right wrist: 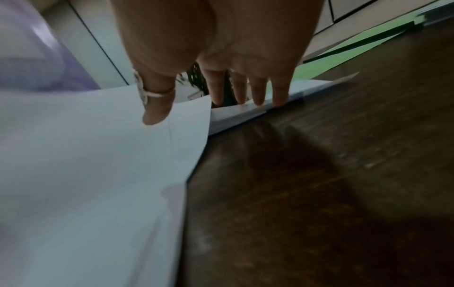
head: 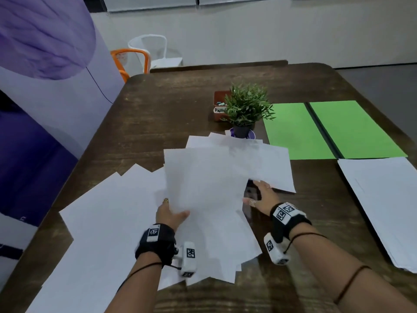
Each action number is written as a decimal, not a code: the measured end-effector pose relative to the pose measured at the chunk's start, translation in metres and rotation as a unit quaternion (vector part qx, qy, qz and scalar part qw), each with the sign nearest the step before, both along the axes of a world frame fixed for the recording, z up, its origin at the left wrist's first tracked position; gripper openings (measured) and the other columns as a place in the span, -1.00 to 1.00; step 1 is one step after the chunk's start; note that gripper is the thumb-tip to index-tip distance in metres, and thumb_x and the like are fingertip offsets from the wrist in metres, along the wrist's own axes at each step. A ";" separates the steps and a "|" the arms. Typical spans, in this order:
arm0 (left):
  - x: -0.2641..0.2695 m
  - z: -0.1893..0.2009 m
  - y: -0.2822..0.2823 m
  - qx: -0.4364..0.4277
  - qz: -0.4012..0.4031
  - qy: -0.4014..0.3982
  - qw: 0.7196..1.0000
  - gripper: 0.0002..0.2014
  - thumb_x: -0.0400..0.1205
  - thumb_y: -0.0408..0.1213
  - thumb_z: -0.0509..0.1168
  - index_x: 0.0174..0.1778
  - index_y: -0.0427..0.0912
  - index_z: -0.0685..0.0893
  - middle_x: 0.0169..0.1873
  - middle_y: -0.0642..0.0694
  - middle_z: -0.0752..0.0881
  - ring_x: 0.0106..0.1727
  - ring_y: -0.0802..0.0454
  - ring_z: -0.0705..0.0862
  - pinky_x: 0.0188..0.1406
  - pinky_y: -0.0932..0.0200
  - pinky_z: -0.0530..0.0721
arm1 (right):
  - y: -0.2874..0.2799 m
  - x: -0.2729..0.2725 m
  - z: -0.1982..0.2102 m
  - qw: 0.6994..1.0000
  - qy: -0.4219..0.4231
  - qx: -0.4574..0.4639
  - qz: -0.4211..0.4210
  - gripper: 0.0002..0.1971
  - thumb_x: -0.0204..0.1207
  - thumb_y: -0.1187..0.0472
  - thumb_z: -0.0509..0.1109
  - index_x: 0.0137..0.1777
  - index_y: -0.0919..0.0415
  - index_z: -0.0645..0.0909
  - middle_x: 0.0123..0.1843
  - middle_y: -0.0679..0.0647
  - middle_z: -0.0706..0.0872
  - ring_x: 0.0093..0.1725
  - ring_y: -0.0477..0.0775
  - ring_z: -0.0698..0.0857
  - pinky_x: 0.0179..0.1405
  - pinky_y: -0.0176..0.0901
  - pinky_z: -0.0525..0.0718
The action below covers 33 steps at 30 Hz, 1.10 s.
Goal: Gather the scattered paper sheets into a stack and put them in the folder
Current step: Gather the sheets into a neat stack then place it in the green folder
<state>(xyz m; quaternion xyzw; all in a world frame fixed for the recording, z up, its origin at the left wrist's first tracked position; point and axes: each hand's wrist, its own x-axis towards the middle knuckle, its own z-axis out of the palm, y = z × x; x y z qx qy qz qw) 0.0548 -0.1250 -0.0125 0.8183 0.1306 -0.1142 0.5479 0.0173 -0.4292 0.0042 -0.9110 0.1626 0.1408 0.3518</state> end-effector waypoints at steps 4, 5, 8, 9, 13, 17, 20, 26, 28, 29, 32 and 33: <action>-0.009 0.015 -0.005 -0.052 0.009 -0.016 0.998 -0.72 0.33 -0.54 0.53 -0.23 -0.12 0.66 -0.31 -0.10 0.78 -0.25 -0.10 0.75 -0.25 0.07 0.76 | 0.011 -0.003 -0.012 0.992 0.089 -0.068 0.049 -0.19 0.51 -0.31 0.23 0.61 0.19 0.21 0.67 0.19 0.11 0.64 0.20 0.09 0.61 0.02 0.12; -0.011 0.021 -0.007 -0.074 0.006 -0.023 0.997 -0.73 0.38 -0.60 0.49 -0.23 -0.13 0.67 -0.37 0.02 0.78 -0.32 0.02 0.75 -0.34 0.19 0.73 | 0.015 -0.005 -0.010 0.996 0.069 -0.050 0.040 -0.25 0.51 -0.30 0.24 0.55 0.20 0.31 0.63 0.23 0.23 0.61 0.22 0.19 0.58 0.02 0.20; -0.013 0.032 -0.011 -0.137 0.003 -0.044 0.990 -0.76 0.40 -0.64 0.45 -0.22 -0.21 0.68 -0.49 0.12 0.77 -0.44 0.20 0.72 -0.45 0.35 0.67 | 0.025 -0.010 0.001 0.976 -0.020 0.214 -0.043 -0.58 0.47 -0.05 0.44 0.25 0.13 0.57 0.32 0.15 0.66 0.31 0.05 0.61 0.30 -0.15 0.52; -0.012 0.037 -0.012 -0.151 0.008 -0.046 0.987 -0.77 0.40 -0.65 0.44 -0.22 -0.23 0.68 -0.49 0.11 0.77 -0.45 0.20 0.73 -0.45 0.34 0.67 | 0.030 -0.010 0.006 0.953 -0.055 0.289 -0.069 -0.61 0.43 0.08 0.50 0.23 0.13 0.57 0.26 0.10 0.70 0.24 0.00 0.66 0.24 -0.21 0.57; -0.004 0.063 -0.014 -0.188 -0.001 -0.065 0.980 -0.76 0.36 -0.62 0.49 -0.18 -0.23 0.71 -0.38 0.05 0.80 -0.32 0.12 0.77 -0.21 0.18 0.73 | 0.034 -0.002 0.033 0.907 -0.177 0.362 -0.125 -0.51 0.31 0.44 0.57 0.21 0.20 0.53 0.11 0.08 0.75 0.10 0.01 0.74 0.19 -0.12 0.68; 0.001 0.099 -0.009 -0.174 -0.054 -0.107 0.977 -0.70 0.35 -0.57 0.53 -0.15 -0.12 0.70 -0.36 0.16 0.80 -0.27 0.28 0.76 -0.16 0.32 0.68 | 0.020 0.002 0.067 0.893 -0.212 0.380 -0.120 -0.64 0.28 0.58 0.52 -0.04 0.18 0.60 -0.16 -0.05 0.79 -0.18 -0.19 0.77 -0.13 -0.35 0.73; 0.003 0.117 -0.012 -0.183 -0.055 -0.140 0.972 -0.79 0.50 -0.50 0.41 -0.03 -0.16 0.66 -0.26 0.14 0.78 -0.25 0.37 0.74 -0.31 0.53 0.61 | 0.016 0.002 0.078 0.906 -0.180 0.372 -0.090 -0.76 0.34 0.43 0.54 -0.03 0.25 0.65 -0.20 -0.04 0.82 -0.15 -0.05 0.78 -0.16 -0.28 0.73; 0.014 0.128 -0.030 -0.164 -0.020 -0.179 0.970 -0.77 0.44 -0.48 0.50 -0.03 -0.27 0.67 -0.21 -0.03 0.75 -0.27 0.21 0.73 -0.32 0.38 0.66 | 0.021 0.005 0.101 0.922 -0.200 0.327 -0.055 -0.74 0.49 0.34 0.44 0.15 0.14 0.57 0.15 0.06 0.72 0.09 -0.05 0.72 0.22 -0.14 0.65; 0.017 0.138 -0.030 -0.171 -0.011 -0.211 0.962 -0.81 0.42 -0.56 0.49 -0.13 -0.27 0.69 -0.32 0.04 0.76 -0.38 0.31 0.71 -0.33 0.43 0.67 | 0.021 0.004 0.112 0.907 -0.241 0.340 -0.066 -0.70 0.48 0.45 0.41 0.13 0.15 0.56 0.09 0.04 0.72 -0.04 -0.24 0.74 0.07 -0.35 0.68; 0.019 0.141 -0.028 -0.182 -0.010 -0.221 0.958 -0.79 0.39 -0.60 0.49 -0.16 -0.28 0.69 -0.35 0.10 0.78 -0.37 0.30 0.72 -0.28 0.41 0.68 | 0.019 0.004 0.115 0.897 -0.259 0.349 -0.075 -0.70 0.47 0.50 0.41 0.12 0.18 0.56 0.06 0.04 0.72 -0.11 -0.30 0.74 0.00 -0.42 0.67; 0.022 0.149 -0.028 -0.193 -0.024 -0.231 0.953 -0.75 0.34 -0.62 0.50 -0.17 -0.28 0.69 -0.42 0.19 0.78 -0.33 0.33 0.73 -0.25 0.48 0.65 | 0.016 -0.001 0.122 0.891 -0.278 0.351 -0.079 -0.74 0.45 0.52 0.41 0.06 0.22 0.59 0.05 0.09 0.72 -0.20 -0.36 0.74 -0.09 -0.48 0.66; 0.019 0.152 -0.030 -0.197 -0.024 -0.233 0.952 -0.75 0.35 -0.60 0.50 -0.15 -0.26 0.69 -0.40 0.18 0.78 -0.32 0.35 0.73 -0.26 0.50 0.63 | 0.016 -0.002 0.121 0.892 -0.279 0.348 -0.074 -0.74 0.46 0.51 0.40 0.03 0.18 0.60 0.07 0.14 0.73 -0.20 -0.36 0.74 -0.09 -0.46 0.67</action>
